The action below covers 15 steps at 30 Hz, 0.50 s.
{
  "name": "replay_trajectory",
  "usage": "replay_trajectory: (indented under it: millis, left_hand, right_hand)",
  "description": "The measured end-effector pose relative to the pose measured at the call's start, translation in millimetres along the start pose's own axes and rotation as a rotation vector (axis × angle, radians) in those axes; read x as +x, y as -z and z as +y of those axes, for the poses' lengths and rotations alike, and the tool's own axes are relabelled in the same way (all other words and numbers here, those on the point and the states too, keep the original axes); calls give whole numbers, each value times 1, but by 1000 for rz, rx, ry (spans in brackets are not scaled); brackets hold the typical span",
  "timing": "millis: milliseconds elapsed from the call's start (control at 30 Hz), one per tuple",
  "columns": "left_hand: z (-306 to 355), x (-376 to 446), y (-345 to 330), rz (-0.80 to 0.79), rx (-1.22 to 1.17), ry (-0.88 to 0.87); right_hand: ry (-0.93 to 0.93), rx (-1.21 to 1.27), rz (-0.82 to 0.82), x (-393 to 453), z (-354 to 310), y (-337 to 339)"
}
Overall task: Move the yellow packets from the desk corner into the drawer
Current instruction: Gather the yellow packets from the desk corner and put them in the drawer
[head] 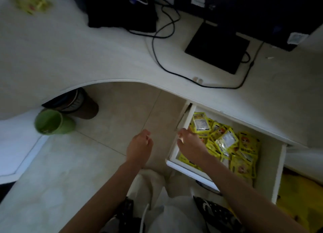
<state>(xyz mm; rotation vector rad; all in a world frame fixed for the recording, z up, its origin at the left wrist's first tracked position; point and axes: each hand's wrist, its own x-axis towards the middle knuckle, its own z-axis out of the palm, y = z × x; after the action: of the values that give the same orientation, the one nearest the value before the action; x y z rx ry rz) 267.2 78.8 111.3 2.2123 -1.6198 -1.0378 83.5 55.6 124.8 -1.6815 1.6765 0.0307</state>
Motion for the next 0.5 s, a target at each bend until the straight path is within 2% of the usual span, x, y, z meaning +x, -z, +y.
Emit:
replay_trajectory:
  millis: [267, 500]
  left_hand:
    - [-92, 15, 91, 137, 83, 36]
    - [-154, 61, 178, 265, 84, 80]
  right_hand:
    - [127, -68, -100, 42, -124, -53]
    - [265, -68, -66, 101, -225, -74]
